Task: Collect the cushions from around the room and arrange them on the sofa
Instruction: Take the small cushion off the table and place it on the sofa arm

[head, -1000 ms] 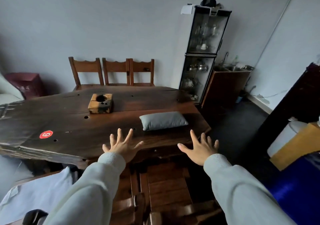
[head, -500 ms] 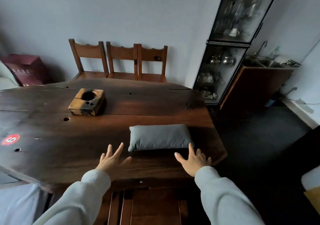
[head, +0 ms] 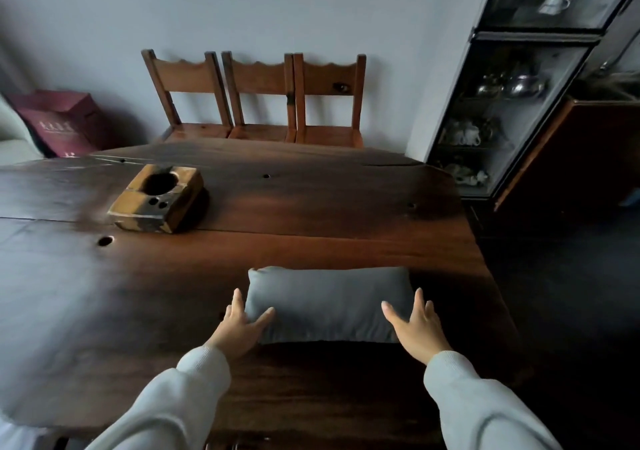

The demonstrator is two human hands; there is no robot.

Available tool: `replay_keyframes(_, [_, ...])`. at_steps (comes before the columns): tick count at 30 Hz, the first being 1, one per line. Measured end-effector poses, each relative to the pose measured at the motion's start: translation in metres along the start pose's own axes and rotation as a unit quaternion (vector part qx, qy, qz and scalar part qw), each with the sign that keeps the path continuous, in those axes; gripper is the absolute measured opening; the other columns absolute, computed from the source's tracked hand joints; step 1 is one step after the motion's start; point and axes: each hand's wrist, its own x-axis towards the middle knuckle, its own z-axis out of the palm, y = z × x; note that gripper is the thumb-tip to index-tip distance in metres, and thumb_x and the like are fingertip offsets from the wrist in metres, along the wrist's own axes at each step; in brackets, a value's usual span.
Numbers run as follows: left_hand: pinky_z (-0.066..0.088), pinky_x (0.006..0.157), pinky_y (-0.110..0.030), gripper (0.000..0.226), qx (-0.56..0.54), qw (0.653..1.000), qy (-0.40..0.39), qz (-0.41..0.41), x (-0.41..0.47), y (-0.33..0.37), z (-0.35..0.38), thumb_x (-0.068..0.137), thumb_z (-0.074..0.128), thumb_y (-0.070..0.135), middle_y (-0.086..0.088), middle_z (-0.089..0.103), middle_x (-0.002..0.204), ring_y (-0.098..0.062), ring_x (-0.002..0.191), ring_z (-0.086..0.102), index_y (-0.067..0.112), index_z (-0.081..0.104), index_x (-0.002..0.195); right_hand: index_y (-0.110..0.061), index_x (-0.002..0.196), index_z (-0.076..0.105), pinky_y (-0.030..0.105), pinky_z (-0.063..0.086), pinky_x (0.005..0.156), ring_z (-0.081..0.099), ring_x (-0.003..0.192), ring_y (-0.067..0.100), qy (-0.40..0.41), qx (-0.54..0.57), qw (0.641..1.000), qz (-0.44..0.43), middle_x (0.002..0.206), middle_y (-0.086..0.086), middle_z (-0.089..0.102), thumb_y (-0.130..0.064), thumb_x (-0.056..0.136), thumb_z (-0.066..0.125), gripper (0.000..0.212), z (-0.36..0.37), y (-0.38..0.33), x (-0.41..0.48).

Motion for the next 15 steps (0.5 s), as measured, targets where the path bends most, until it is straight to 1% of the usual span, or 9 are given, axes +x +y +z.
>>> replay_keyframes(1, [0.023,0.120,-0.033,0.107,-0.054,0.998,-0.006,-0.016,0.009,-0.002,0.006,0.092,0.067,0.052,-0.007,0.021,0.169,-0.022,0.153,0.024,0.010,-0.002,0.162,-0.019,0.168,-0.003,0.049,0.016,0.128,0.012,0.161,0.036,-0.005,0.033,0.999,-0.003,0.176,0.017,0.004,-0.070,0.095,0.052,0.105,0.005,0.001,0.012])
replay_keyframes(3, [0.032,0.107,-0.023,0.105,-0.134,0.990,-0.017,-0.026,0.014,-0.004,0.010,0.090,0.071,0.049,-0.002,0.037,0.161,-0.010,0.137,0.040,0.011,0.007,0.163,-0.015,0.168,0.000,0.044,0.025,0.124,0.026,0.157,0.036,-0.007,0.082,0.997,0.006,0.173,0.017,0.020,-0.065,0.092,0.063,0.111,0.009,-0.001,0.016])
replay_keyframes(5, [0.036,0.101,-0.022,0.095,-0.157,0.987,0.000,-0.033,0.017,-0.005,0.015,0.089,0.073,0.045,0.004,0.047,0.149,-0.010,0.129,0.047,0.011,0.021,0.161,-0.012,0.168,0.007,0.044,0.032,0.120,0.036,0.152,0.037,0.026,0.108,0.994,0.013,0.168,0.018,0.033,-0.059,0.086,0.075,0.116,0.012,0.002,0.019])
replay_keyframes(6, [0.040,0.103,-0.025,0.087,-0.180,0.983,0.008,-0.047,0.016,-0.009,0.010,0.090,0.074,0.041,0.006,0.049,0.146,-0.011,0.128,0.050,0.011,0.030,0.158,-0.011,0.168,0.011,0.044,0.033,0.120,0.039,0.150,0.038,0.037,0.105,0.994,0.016,0.166,0.018,0.036,-0.055,0.083,0.080,0.117,0.012,-0.002,0.017])
replay_keyframes(8, [0.049,0.103,-0.036,0.067,-0.220,0.974,0.005,-0.060,0.015,-0.013,0.007,0.091,0.074,0.033,-0.004,0.060,0.142,-0.019,0.123,0.060,0.010,0.047,0.148,-0.011,0.167,0.016,0.045,0.034,0.121,0.039,0.150,0.039,0.059,0.107,0.992,0.022,0.165,0.019,0.038,-0.048,0.078,0.088,0.120,0.009,-0.003,0.015])
replay_keyframes(10, [0.055,0.093,-0.041,0.051,-0.259,0.963,0.019,-0.068,-0.002,-0.015,-0.017,0.090,0.073,0.025,-0.012,0.067,0.129,-0.025,0.111,0.066,0.007,0.057,0.135,-0.010,0.167,0.018,0.045,0.033,0.122,0.037,0.152,0.038,0.049,0.104,0.993,0.009,0.166,0.019,0.037,-0.044,0.073,0.092,0.124,0.005,-0.021,0.003])
replay_keyframes(11, [0.055,0.088,-0.042,0.047,-0.265,0.962,0.026,-0.068,-0.005,-0.014,-0.021,0.087,0.074,0.025,-0.012,0.070,0.121,-0.028,0.106,0.067,0.007,0.060,0.127,-0.010,0.166,0.018,0.045,0.032,0.123,0.036,0.152,0.037,0.048,0.104,0.993,0.012,0.167,0.018,0.036,-0.042,0.071,0.094,0.126,0.006,-0.022,0.000])
replay_keyframes(13, [0.055,0.088,-0.046,0.044,-0.280,0.957,0.060,-0.050,-0.033,-0.015,-0.058,0.072,0.075,0.030,-0.009,0.072,0.103,-0.033,0.103,0.068,0.011,0.065,0.111,-0.010,0.165,0.022,0.045,0.033,0.122,0.036,0.152,0.036,0.029,0.109,0.994,-0.007,0.166,0.018,0.037,-0.039,0.066,0.097,0.128,0.003,-0.051,-0.023])
replay_keyframes(15, [0.056,0.093,-0.049,0.041,-0.288,0.952,0.101,-0.030,-0.051,-0.020,-0.087,0.062,0.073,0.035,-0.004,0.074,0.101,-0.028,0.103,0.069,0.020,0.067,0.100,-0.010,0.160,0.034,0.045,0.037,0.120,0.045,0.146,0.036,0.022,0.118,0.992,-0.034,0.159,0.018,0.046,-0.035,0.061,0.100,0.121,0.007,-0.073,-0.044])
